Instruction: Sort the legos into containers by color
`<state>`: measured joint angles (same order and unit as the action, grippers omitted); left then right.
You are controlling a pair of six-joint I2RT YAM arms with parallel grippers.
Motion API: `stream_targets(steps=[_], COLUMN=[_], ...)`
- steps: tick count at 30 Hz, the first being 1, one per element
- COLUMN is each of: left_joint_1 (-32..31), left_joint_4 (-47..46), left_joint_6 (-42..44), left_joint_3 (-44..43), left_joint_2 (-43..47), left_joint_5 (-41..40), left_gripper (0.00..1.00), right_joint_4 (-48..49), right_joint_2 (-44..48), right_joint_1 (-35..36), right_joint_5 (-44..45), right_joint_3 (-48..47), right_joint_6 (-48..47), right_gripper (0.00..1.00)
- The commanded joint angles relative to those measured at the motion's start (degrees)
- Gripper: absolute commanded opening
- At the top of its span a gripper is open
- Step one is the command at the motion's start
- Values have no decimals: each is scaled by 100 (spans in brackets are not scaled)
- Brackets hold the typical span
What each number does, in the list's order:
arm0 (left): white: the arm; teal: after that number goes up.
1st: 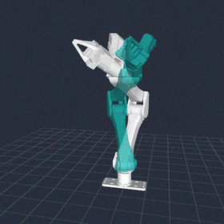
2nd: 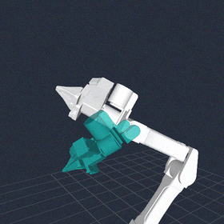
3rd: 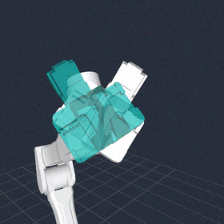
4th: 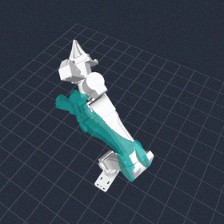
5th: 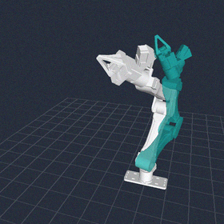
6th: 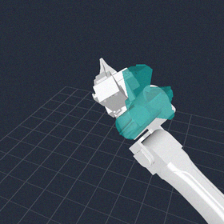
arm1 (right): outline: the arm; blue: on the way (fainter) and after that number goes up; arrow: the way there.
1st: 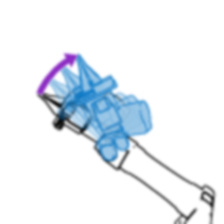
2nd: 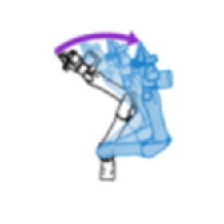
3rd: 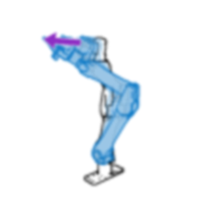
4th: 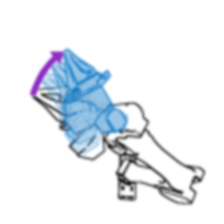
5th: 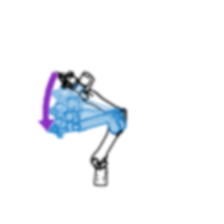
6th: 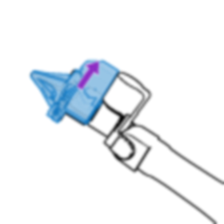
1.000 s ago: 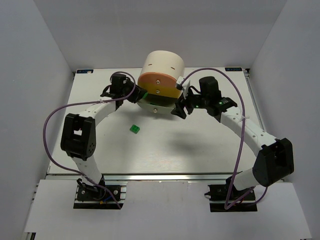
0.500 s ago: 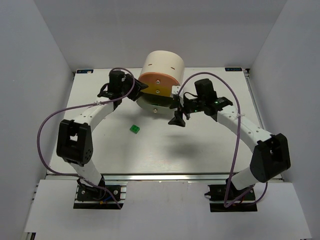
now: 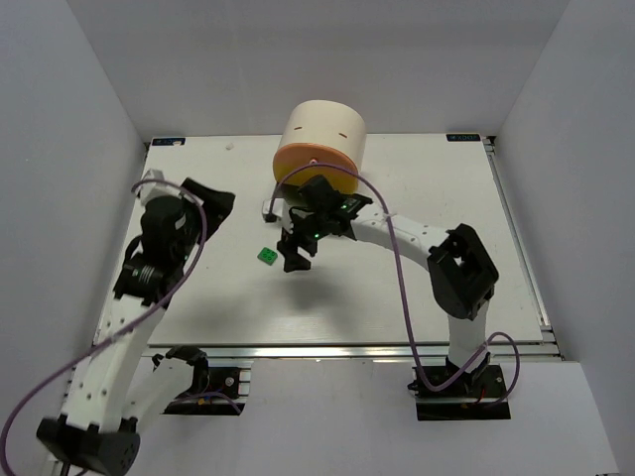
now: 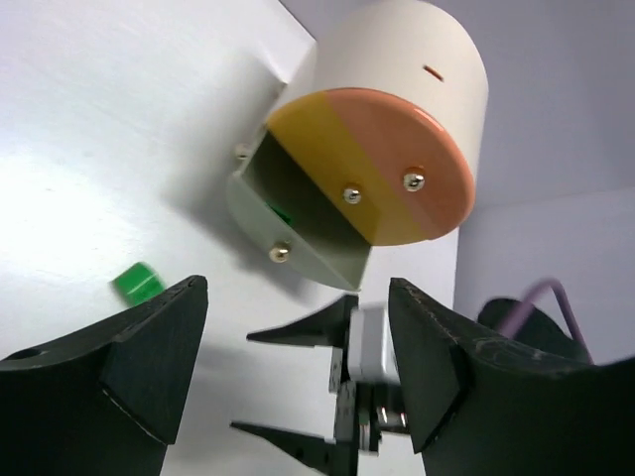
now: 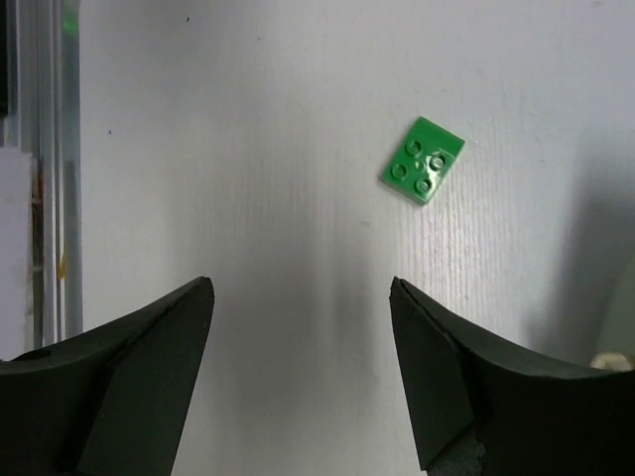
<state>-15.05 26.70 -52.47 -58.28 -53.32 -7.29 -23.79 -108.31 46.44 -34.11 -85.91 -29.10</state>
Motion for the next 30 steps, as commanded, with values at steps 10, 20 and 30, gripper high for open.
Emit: stream_targets(steps=[10, 20, 30], left_joint_1=[11, -42, -42], left_joint_4=[1997, 2674, 2850], left_joint_6=[-598, -782, -906], left_joint_3=[476, 309, 265], left_joint_2=[2097, 2335, 2397], left_joint_5=[-1573, -1714, -1670], left_gripper=[85, 86, 86], right_joint_4=[68, 383, 972], right_joint_2=[-1516, -2133, -2159], right_joint_1=[726, 779, 858], right_joint_5=[2372, 2980, 3147], right_joint_3=[-1348, -1754, -1359], right_joint_6=[2039, 2330, 2251], right_gripper=[89, 87, 71])
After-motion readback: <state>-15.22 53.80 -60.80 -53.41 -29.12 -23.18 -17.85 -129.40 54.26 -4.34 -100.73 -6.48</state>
